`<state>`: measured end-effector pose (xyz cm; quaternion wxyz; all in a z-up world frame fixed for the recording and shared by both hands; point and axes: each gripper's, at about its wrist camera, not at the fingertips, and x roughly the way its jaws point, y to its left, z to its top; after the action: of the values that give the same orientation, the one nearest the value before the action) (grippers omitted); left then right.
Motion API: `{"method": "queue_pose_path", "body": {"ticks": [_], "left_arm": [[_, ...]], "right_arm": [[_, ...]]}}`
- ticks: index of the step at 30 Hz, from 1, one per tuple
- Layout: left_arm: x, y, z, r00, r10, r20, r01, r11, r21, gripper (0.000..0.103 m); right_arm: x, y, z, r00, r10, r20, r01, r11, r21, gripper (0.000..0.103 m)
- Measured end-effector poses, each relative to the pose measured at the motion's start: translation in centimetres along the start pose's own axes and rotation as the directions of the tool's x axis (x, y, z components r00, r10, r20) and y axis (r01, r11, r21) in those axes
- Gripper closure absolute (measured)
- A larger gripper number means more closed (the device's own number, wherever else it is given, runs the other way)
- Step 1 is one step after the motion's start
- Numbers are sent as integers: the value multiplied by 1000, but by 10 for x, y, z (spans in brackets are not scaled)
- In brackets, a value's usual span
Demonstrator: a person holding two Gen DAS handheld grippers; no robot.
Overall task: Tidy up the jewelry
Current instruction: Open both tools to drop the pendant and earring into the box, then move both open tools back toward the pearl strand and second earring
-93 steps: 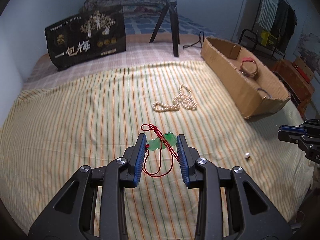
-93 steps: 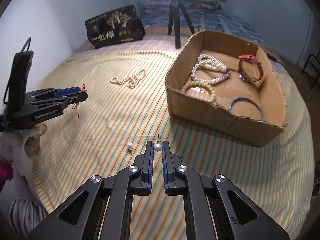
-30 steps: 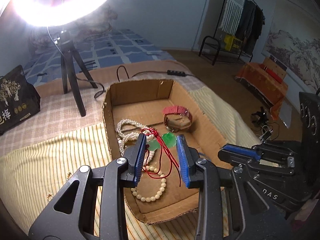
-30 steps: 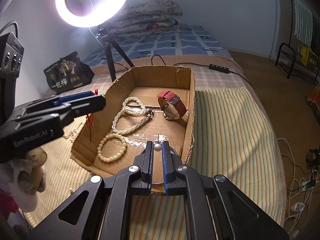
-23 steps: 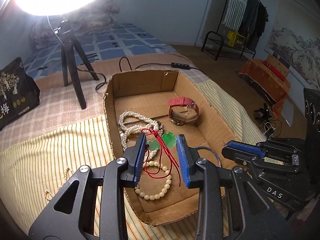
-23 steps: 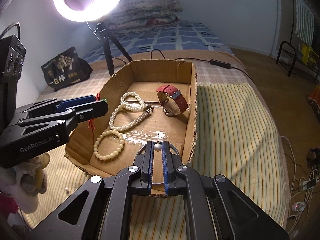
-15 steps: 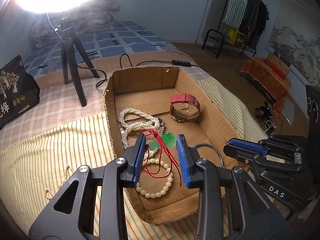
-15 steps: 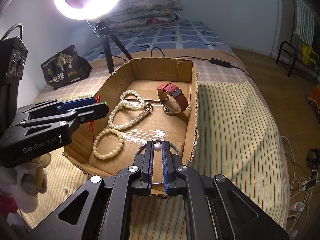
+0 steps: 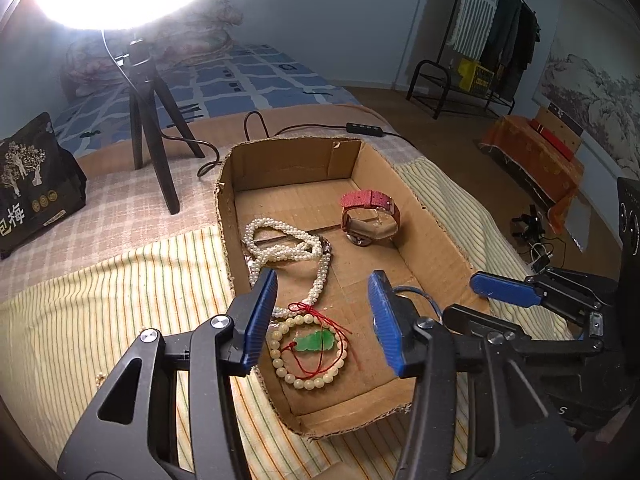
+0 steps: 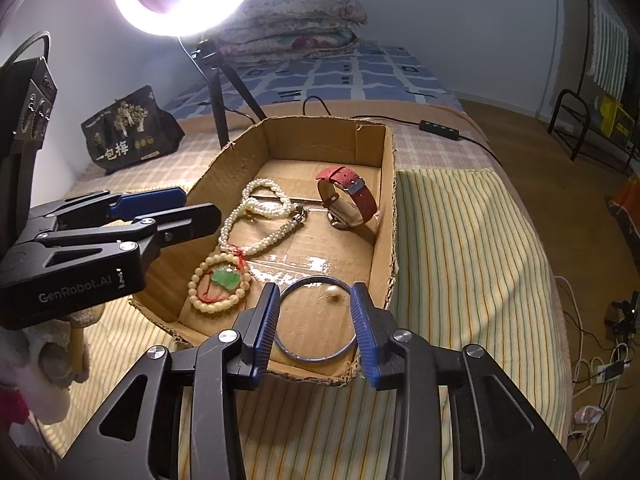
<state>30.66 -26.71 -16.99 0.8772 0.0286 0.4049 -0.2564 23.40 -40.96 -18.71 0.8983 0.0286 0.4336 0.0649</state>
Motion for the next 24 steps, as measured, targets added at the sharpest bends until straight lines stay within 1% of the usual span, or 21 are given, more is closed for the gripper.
{"method": "queue_pose_path", "body": {"ticks": [1, 3, 8, 12, 20, 21, 22, 24], "left_arm": [[-2, 1, 0, 1000, 0, 1, 0, 1000, -1, 54], [-5, 2, 0, 1000, 2, 5, -2, 1000, 0, 54], [-15, 8, 0, 1000, 6, 16, -6, 1000, -9, 54], [-26, 16, -1, 1000, 13, 26, -13, 1000, -17, 54], [-48, 41, -6, 999, 32, 35, -31, 999, -34, 54], [-50, 45, -7, 999, 35, 34, -34, 999, -36, 54], [-54, 50, -9, 999, 40, 33, -38, 998, -41, 54], [-60, 61, -13, 998, 49, 33, -48, 998, -49, 54]], "right_arm": [[-2, 1, 0, 1000, -5, 3, 5, 1000, -1, 57], [-6, 1, -1, 1000, -11, 16, 11, 1000, 0, 46], [-16, 4, 1, 999, -12, 30, 12, 1000, 13, 45], [-23, 8, 1, 999, -13, 39, 12, 1000, 13, 40], [-39, 20, -2, 999, -9, 51, 9, 1000, 3, 39], [-41, 22, -2, 999, -10, 52, 10, 1000, 0, 36], [-42, 24, -3, 998, -12, 54, 13, 1000, -1, 30], [-46, 27, -5, 998, -16, 60, 16, 1000, -4, 28]]}}
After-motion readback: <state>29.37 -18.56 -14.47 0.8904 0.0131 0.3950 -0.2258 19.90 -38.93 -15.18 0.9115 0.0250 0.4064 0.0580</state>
